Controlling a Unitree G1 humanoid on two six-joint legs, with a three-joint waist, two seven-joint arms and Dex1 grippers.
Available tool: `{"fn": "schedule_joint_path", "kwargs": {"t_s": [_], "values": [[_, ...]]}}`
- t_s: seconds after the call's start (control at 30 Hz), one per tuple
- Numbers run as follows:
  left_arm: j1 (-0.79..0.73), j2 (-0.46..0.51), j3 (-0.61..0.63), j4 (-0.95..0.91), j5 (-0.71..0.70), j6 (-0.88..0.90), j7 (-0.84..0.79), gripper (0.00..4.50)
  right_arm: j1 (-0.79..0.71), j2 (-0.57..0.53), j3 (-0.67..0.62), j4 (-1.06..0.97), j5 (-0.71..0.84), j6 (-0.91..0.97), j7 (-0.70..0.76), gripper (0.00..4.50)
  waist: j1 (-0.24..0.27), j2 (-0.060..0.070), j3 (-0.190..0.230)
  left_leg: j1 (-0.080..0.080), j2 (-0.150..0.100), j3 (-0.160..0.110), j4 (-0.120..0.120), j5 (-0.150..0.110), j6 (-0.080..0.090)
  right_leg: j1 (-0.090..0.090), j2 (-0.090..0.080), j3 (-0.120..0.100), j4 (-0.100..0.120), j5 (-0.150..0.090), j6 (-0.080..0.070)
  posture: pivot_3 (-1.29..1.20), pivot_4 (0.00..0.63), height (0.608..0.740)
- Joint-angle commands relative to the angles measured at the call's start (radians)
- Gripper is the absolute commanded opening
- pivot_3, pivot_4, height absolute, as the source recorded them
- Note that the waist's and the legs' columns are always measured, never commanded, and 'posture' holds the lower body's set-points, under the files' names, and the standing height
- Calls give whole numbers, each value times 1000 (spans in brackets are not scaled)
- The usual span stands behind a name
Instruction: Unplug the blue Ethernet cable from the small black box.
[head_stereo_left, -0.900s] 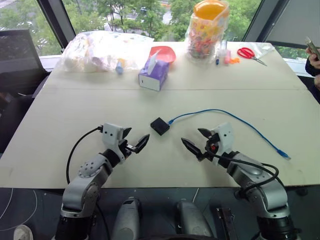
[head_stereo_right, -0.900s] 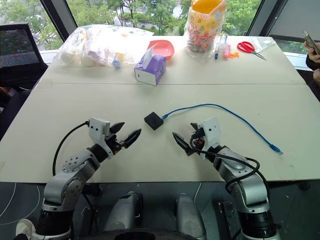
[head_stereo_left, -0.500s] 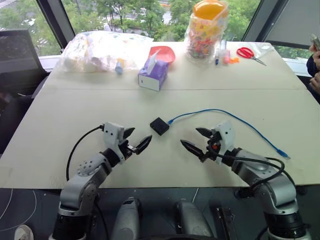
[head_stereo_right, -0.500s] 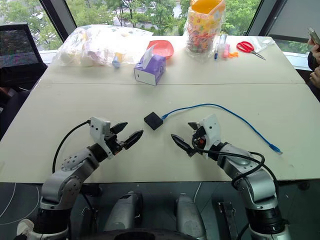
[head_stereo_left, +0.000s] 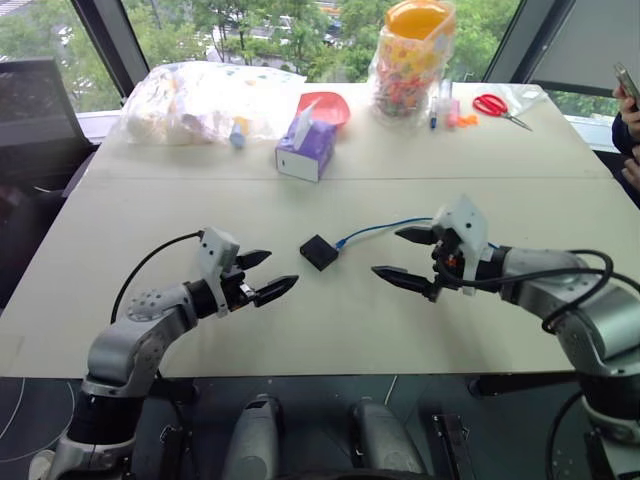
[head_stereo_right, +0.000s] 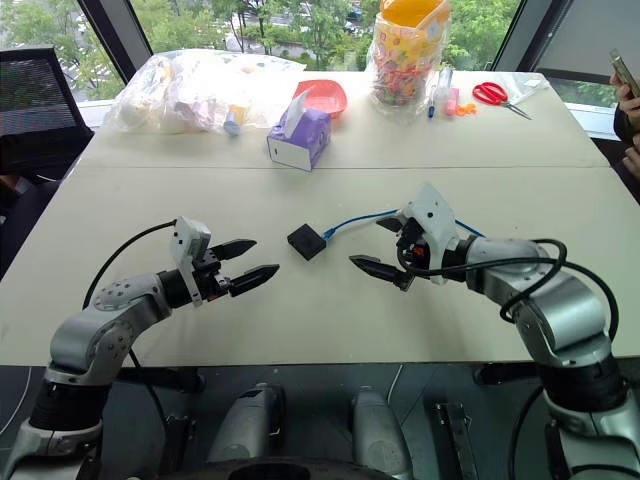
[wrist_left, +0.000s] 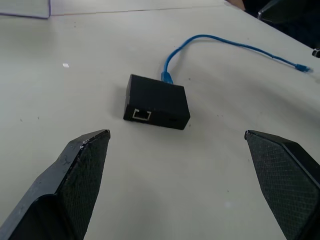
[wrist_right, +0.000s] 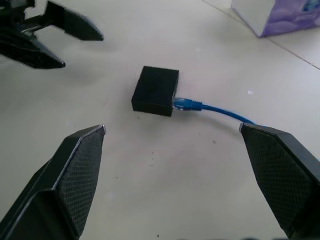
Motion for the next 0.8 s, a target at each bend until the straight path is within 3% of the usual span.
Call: {"fn": "schedule_joint_path", "kwargs": {"t_s": [0.03,0.27,0.37,0.53,0.67,0.8], "values": [[-25,38,11,4,1,-19,-55,4492,-147,-33,104,102,-51,-56,170,4500,-3,0,0,0,0,0,0,0,0,0,0,0,0,0,0,0,150,735],[-49,76,17,1,-11,-9,-98,4492,-447,50,353,436,-256,-251,415,4500,-2,1,1,0,0,1,-1,0,0,-1,0,0,0,0,0,0,150,735],[-48,74,24,5,0,-23,-92,4492,-563,138,441,684,-371,-386,491,4500,0,1,1,0,0,1,0,0,0,-1,0,0,0,0,1,0,150,735],[-39,74,46,-24,-8,-18,-68,4492,-699,262,506,1001,-505,-578,586,4500,0,1,1,0,0,2,0,0,0,-2,0,0,3,2,4,0,150,735],[0,71,74,-49,3,-31,-29,4492,-815,394,547,1310,-634,-749,568,4500,-7,2,2,0,0,2,-1,0,0,-3,0,0,5,2,5,0,150,735],[43,69,93,-69,14,-55,0,4492,-875,476,544,1490,-711,-845,565,4500,-7,2,2,0,1,2,-1,0,0,-3,1,-1,6,2,5,0,150,735]]}}
